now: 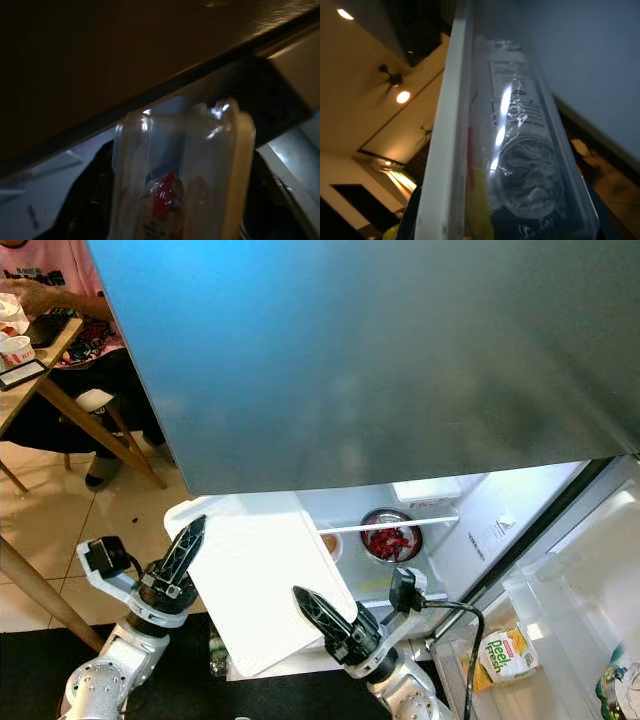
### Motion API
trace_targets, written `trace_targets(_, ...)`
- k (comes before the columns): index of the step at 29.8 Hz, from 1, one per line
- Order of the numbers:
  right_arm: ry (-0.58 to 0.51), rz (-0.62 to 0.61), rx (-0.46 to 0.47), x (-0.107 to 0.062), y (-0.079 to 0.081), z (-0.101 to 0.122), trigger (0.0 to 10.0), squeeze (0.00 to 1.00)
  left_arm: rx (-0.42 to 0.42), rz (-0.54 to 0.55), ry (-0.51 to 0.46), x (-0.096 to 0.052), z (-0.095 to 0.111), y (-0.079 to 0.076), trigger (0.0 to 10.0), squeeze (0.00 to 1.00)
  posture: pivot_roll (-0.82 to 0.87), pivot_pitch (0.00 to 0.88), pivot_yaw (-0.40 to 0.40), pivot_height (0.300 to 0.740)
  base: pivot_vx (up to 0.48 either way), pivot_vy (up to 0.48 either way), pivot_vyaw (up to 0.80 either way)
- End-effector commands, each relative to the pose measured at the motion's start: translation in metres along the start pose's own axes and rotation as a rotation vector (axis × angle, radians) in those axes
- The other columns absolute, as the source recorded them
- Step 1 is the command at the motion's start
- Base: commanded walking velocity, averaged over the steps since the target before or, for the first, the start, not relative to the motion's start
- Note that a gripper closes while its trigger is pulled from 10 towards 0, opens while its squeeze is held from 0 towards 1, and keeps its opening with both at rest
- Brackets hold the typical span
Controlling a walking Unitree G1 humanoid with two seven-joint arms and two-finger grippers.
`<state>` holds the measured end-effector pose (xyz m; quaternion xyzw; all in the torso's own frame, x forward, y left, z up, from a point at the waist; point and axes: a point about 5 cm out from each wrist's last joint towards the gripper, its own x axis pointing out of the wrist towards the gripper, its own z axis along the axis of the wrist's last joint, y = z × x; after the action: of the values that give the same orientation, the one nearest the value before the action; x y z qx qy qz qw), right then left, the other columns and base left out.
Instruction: Restocking fridge
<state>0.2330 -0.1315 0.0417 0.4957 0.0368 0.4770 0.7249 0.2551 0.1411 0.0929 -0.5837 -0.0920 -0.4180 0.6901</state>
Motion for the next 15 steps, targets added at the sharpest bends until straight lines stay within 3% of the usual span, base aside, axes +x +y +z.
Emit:
trace_targets(1, -0.080, -0.167, -0.038, -0.028, -0.009, 0.012, 0.0, 0.00, 0.006, -0.024, 0.001, -0.001, 0.000, -0.003, 10.0, 1.00, -0.03, 0.144, 0.036, 0.740, 0.000, 0.000, 0.00)
trace_targets(3, -0.085, -0.179, -0.040, -0.032, -0.010, 0.013, 0.0, 0.00, 0.003, -0.023, 0.009, -0.003, -0.002, -0.003, 10.0, 1.00, -0.03, 0.144, 0.036, 0.740, 0.000, 0.000, 0.00)
trace_targets(4, -0.085, -0.227, -0.042, -0.044, -0.012, 0.016, 0.0, 0.00, -0.005, -0.004, 0.051, -0.009, -0.008, -0.001, 10.0, 1.00, -0.03, 0.148, 0.036, 0.740, 0.000, 0.000, 0.00)
trace_targets(15, -0.125, -0.385, -0.055, -0.078, -0.019, 0.025, 0.0, 0.00, -0.023, 0.060, 0.128, -0.029, -0.020, 0.005, 10.0, 1.00, -0.03, 0.145, 0.035, 0.740, 0.000, 0.000, 0.00)
